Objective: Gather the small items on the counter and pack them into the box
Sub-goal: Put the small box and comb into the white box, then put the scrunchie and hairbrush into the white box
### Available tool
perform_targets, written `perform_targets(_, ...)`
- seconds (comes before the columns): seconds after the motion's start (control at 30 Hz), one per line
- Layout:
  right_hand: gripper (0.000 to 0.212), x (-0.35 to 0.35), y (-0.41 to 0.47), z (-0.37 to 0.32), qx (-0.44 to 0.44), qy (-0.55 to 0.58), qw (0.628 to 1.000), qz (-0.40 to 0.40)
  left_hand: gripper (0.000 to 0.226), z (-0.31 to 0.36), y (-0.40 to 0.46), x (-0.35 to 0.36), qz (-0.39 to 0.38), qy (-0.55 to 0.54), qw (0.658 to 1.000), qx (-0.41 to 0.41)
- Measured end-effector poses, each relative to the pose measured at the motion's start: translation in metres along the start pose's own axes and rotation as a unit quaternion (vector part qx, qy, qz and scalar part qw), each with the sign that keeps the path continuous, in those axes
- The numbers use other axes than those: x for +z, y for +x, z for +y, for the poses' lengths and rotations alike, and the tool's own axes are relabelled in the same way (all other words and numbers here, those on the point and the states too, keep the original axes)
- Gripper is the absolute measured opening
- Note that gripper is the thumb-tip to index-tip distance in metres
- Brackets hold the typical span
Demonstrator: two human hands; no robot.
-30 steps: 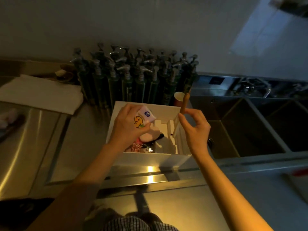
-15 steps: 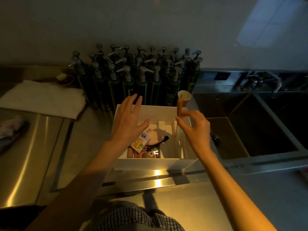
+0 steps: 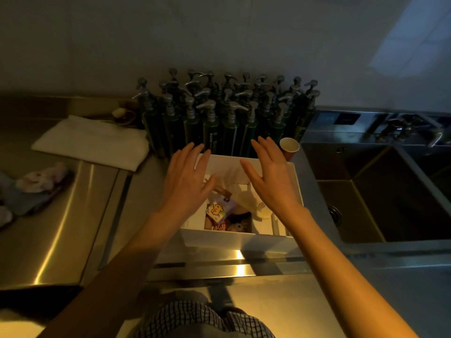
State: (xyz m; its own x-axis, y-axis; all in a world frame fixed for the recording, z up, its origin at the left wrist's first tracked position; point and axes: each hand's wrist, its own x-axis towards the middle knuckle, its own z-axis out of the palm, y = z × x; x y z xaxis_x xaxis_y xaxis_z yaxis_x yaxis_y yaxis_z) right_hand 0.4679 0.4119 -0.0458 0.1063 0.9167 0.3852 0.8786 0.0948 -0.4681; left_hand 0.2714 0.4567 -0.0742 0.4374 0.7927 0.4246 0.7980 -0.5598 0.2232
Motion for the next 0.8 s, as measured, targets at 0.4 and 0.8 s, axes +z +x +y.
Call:
perform_targets(0.4,0.051,0.040,-0.028,-0.067,-0.142,-0.013,0.989,0.026,0.046,-0.022,-0.058,-0.031,0.100,0.089,0.988,-0.072)
perform_targets(0.8,0.048,0.132,-0.068,-0.166,-0.245,0.059,0.963,-0.101,0.038,-0.116,-0.201,-0.055,0.120,0.175,0.943,-0.257)
